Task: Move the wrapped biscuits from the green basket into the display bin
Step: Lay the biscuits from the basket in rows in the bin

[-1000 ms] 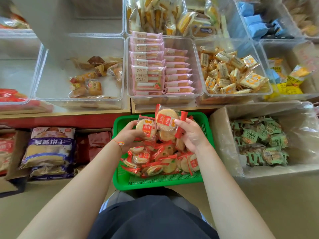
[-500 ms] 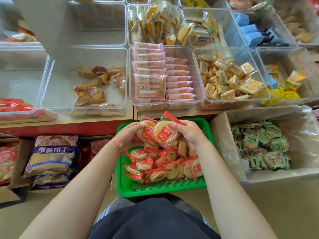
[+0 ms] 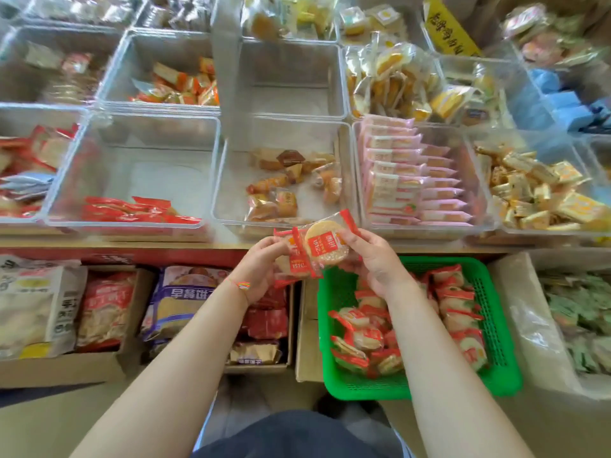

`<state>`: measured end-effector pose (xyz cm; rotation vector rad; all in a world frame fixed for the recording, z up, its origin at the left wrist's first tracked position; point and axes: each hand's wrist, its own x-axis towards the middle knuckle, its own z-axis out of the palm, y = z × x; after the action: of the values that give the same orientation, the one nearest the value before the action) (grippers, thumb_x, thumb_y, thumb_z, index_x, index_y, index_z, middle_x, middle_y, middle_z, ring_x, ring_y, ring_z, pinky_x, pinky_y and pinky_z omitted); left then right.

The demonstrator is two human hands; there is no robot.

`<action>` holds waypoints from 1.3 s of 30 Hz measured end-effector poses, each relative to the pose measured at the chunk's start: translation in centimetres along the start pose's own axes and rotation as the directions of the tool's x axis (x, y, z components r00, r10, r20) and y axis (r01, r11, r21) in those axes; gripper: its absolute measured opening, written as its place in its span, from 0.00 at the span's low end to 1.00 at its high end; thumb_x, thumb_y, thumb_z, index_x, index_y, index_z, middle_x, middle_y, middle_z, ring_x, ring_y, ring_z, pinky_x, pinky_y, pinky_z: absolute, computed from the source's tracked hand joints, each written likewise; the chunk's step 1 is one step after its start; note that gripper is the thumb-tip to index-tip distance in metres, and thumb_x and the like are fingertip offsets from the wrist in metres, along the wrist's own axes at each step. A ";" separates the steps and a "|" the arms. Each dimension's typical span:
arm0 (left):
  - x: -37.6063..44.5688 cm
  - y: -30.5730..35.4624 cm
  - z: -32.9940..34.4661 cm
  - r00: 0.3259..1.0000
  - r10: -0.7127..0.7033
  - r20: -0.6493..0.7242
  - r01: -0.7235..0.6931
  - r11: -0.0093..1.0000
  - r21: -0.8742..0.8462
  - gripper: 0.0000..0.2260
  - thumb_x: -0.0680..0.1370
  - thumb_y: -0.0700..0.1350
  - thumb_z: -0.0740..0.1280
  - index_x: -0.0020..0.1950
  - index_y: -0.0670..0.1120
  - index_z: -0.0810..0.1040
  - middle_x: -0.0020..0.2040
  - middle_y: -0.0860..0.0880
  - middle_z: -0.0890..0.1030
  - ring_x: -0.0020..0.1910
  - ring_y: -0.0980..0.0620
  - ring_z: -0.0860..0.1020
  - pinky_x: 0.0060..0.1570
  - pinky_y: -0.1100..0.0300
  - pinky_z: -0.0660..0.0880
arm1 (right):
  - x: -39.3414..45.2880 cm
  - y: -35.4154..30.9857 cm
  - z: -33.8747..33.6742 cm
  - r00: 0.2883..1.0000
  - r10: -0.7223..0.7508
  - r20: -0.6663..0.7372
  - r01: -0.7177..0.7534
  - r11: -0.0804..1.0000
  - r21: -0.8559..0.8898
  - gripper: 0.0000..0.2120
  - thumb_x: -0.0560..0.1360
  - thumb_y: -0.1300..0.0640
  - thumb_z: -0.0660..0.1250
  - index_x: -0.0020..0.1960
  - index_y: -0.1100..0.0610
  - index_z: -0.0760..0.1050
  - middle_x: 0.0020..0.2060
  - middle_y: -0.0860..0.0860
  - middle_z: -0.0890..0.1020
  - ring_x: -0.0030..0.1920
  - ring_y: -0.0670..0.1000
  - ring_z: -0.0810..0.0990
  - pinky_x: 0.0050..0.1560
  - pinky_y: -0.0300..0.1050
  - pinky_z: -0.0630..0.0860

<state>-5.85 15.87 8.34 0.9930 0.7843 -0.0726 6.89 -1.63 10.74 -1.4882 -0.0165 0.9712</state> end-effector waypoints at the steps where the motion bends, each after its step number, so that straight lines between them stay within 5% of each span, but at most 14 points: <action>1: -0.3 1.1 -2.8 1.000 0.025 0.001 -0.025 1.000 -0.005 0.11 0.71 0.38 0.69 0.53 0.43 0.74 0.45 0.44 0.81 0.37 0.47 0.82 0.37 0.55 0.78 | 0.8 0.1 3.0 1.000 -0.003 0.011 0.003 1.000 0.028 0.11 0.75 0.52 0.70 0.54 0.56 0.79 0.42 0.52 0.84 0.37 0.49 0.81 0.39 0.44 0.78; 4: -1.5 5.5 -11.8 0.993 0.109 -0.039 -0.108 0.994 0.023 0.10 0.75 0.34 0.66 0.56 0.42 0.76 0.44 0.45 0.81 0.38 0.49 0.82 0.33 0.59 0.78 | 2.8 0.1 13.0 1.000 0.012 0.027 -0.014 0.996 0.089 0.07 0.79 0.55 0.66 0.55 0.56 0.77 0.40 0.53 0.85 0.34 0.51 0.82 0.38 0.45 0.78; 7: -2.3 9.3 -21.0 0.953 0.221 -0.205 -0.213 0.975 0.064 0.09 0.71 0.36 0.70 0.48 0.46 0.77 0.42 0.45 0.81 0.35 0.50 0.80 0.34 0.60 0.77 | 4.7 0.8 23.0 1.000 0.028 -0.010 -0.027 0.994 0.104 0.07 0.80 0.55 0.66 0.56 0.56 0.75 0.44 0.53 0.85 0.40 0.52 0.84 0.41 0.48 0.80; 9: -2.5 11.2 -25.7 0.893 0.307 -0.329 -0.278 0.951 0.133 0.12 0.64 0.39 0.72 0.46 0.47 0.76 0.42 0.45 0.80 0.38 0.50 0.79 0.39 0.58 0.76 | 6.1 1.2 27.4 0.992 -0.066 -0.111 0.065 0.998 -0.014 0.14 0.76 0.51 0.70 0.59 0.54 0.75 0.51 0.52 0.84 0.51 0.52 0.84 0.54 0.55 0.80; 11: -2.3 12.5 -28.9 0.836 0.382 -0.395 -0.313 0.922 0.229 0.14 0.61 0.41 0.73 0.44 0.49 0.75 0.40 0.47 0.80 0.37 0.54 0.78 0.42 0.59 0.76 | 7.0 0.6 30.3 0.954 -0.238 -0.184 0.188 0.949 -0.254 0.15 0.76 0.51 0.70 0.61 0.52 0.76 0.51 0.48 0.84 0.53 0.49 0.82 0.58 0.48 0.78; 13: -2.2 13.6 -30.4 0.813 0.420 -0.404 -0.309 0.898 0.312 0.16 0.59 0.44 0.74 0.43 0.50 0.74 0.37 0.50 0.79 0.34 0.57 0.76 0.38 0.62 0.75 | 8.0 -0.5 31.8 0.880 -0.440 -0.180 0.273 0.779 -0.565 0.14 0.78 0.57 0.68 0.63 0.54 0.75 0.50 0.44 0.80 0.51 0.45 0.78 0.51 0.33 0.71; 16: -1.6 14.3 -31.4 0.814 0.449 -0.370 -0.307 0.872 0.382 0.20 0.61 0.47 0.79 0.46 0.50 0.73 0.38 0.52 0.79 0.35 0.55 0.76 0.39 0.58 0.76 | 9.6 -1.4 33.4 0.809 -0.587 -0.001 0.272 0.377 -0.885 0.14 0.78 0.60 0.65 0.62 0.54 0.77 0.54 0.48 0.81 0.54 0.51 0.77 0.52 0.41 0.71; 19: -0.6 13.9 -32.0 0.815 0.468 -0.341 -0.322 0.856 0.405 0.16 0.68 0.43 0.79 0.47 0.50 0.73 0.43 0.47 0.82 0.37 0.51 0.78 0.39 0.55 0.77 | 11.8 -0.6 34.8 0.877 -0.465 0.123 0.132 -0.014 -0.991 0.17 0.77 0.63 0.60 0.63 0.51 0.77 0.56 0.51 0.81 0.58 0.55 0.76 0.58 0.49 0.68; 23: 0.1 14.0 -32.8 0.831 0.465 -0.306 -0.320 0.849 0.420 0.14 0.71 0.40 0.76 0.46 0.52 0.73 0.42 0.53 0.81 0.35 0.56 0.78 0.38 0.60 0.76 | 13.9 0.6 36.4 0.937 -0.316 0.148 0.078 -0.223 -0.972 0.18 0.76 0.64 0.59 0.59 0.50 0.79 0.53 0.51 0.82 0.56 0.55 0.77 0.56 0.48 0.69; 26: 1.0 14.1 -33.7 0.854 0.440 -0.276 -0.296 0.849 0.437 0.14 0.71 0.39 0.75 0.45 0.54 0.73 0.43 0.52 0.82 0.37 0.51 0.81 0.39 0.55 0.78 | 15.4 2.1 36.9 0.988 -0.144 0.061 0.031 -0.198 -0.980 0.14 0.75 0.65 0.62 0.53 0.51 0.81 0.49 0.52 0.84 0.52 0.57 0.80 0.50 0.46 0.71; 29: 1.5 14.1 -33.7 0.872 0.423 -0.247 -0.273 0.838 0.473 0.12 0.72 0.39 0.73 0.49 0.51 0.75 0.42 0.51 0.82 0.38 0.53 0.79 0.39 0.59 0.76 | 16.4 2.5 36.8 0.999 0.034 -0.038 -0.037 -0.046 -0.998 0.16 0.76 0.63 0.61 0.59 0.52 0.80 0.56 0.54 0.82 0.56 0.58 0.79 0.54 0.47 0.76; 31: 1.7 14.2 -33.2 0.873 0.422 -0.244 -0.268 0.833 0.484 0.12 0.73 0.39 0.72 0.52 0.49 0.76 0.42 0.51 0.81 0.36 0.56 0.78 0.39 0.60 0.75 | 16.6 1.8 36.5 0.998 -0.019 -0.053 -0.050 0.136 -0.989 0.20 0.78 0.62 0.59 0.67 0.54 0.76 0.64 0.55 0.78 0.63 0.58 0.76 0.63 0.49 0.74; 35: 2.4 14.5 -32.1 0.879 0.414 -0.239 -0.283 0.853 0.438 0.11 0.73 0.37 0.69 0.53 0.47 0.76 0.41 0.51 0.81 0.33 0.56 0.77 0.34 0.66 0.73 | 14.9 -0.9 37.2 0.942 -0.333 0.030 0.186 0.448 -0.875 0.25 0.76 0.62 0.62 0.72 0.52 0.68 0.66 0.52 0.75 0.62 0.51 0.74 0.58 0.44 0.71; 39: 3.6 15.0 -30.7 0.893 0.428 -0.143 -0.319 0.823 0.470 0.12 0.70 0.41 0.69 0.52 0.51 0.77 0.41 0.52 0.81 0.38 0.52 0.79 0.42 0.56 0.76 | 14.6 -2.5 38.3 0.876 -0.390 0.284 0.426 0.348 -0.835 0.24 0.71 0.59 0.71 0.66 0.49 0.74 0.60 0.48 0.78 0.61 0.50 0.75 0.62 0.45 0.72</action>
<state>-14.47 49.15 7.74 1.5978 0.7952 0.2335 -3.95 38.01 10.87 -2.2642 -1.0586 0.5314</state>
